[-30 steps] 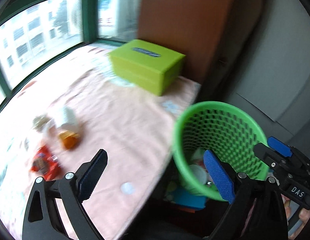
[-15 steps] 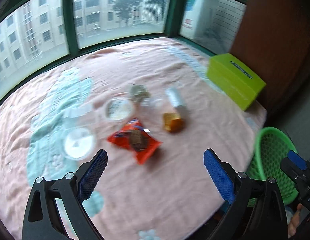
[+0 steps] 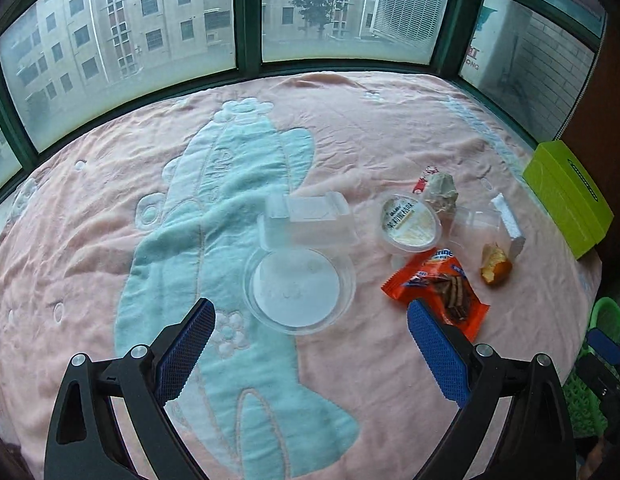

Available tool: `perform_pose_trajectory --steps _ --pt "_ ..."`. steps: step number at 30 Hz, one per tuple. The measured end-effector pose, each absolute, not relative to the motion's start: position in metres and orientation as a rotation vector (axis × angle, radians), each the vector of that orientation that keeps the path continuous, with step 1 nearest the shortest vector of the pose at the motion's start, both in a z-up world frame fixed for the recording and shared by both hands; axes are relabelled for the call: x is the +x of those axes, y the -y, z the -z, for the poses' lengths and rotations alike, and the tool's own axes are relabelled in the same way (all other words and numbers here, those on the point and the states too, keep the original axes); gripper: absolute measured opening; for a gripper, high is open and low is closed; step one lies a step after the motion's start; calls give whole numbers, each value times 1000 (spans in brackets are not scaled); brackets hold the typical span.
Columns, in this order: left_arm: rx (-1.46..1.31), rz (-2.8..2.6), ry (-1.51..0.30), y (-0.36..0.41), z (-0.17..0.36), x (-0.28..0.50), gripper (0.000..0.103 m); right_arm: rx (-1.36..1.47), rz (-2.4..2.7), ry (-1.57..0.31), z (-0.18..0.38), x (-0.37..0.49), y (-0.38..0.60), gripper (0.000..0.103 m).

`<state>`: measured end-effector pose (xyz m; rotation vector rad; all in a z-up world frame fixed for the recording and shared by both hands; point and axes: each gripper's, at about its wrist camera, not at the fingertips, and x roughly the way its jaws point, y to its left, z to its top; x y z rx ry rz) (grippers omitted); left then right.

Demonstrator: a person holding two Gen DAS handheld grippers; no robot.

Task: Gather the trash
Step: 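Return both grippers to the table and grasp the orange snack wrapper with the right gripper, then lift the orange wrapper with the right gripper while the left gripper grasps a clear container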

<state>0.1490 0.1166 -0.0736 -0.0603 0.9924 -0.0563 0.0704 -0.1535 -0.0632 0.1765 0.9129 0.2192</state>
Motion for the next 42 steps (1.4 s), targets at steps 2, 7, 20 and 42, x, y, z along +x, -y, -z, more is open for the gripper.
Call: perform_pose_trajectory --steps 2,7,20,42 --pt "-64 62 -995 -121 76 153 94 161 -241 -929 69 82 142 80" --pt "-62 61 -1002 -130 83 170 94 127 -282 -973 89 111 113 79" --pt "-55 105 -1034 -128 102 216 95 22 -325 -1009 125 153 69 78" --pt "-40 74 -1062 -109 129 257 93 -2 -304 -1018 133 153 68 56"
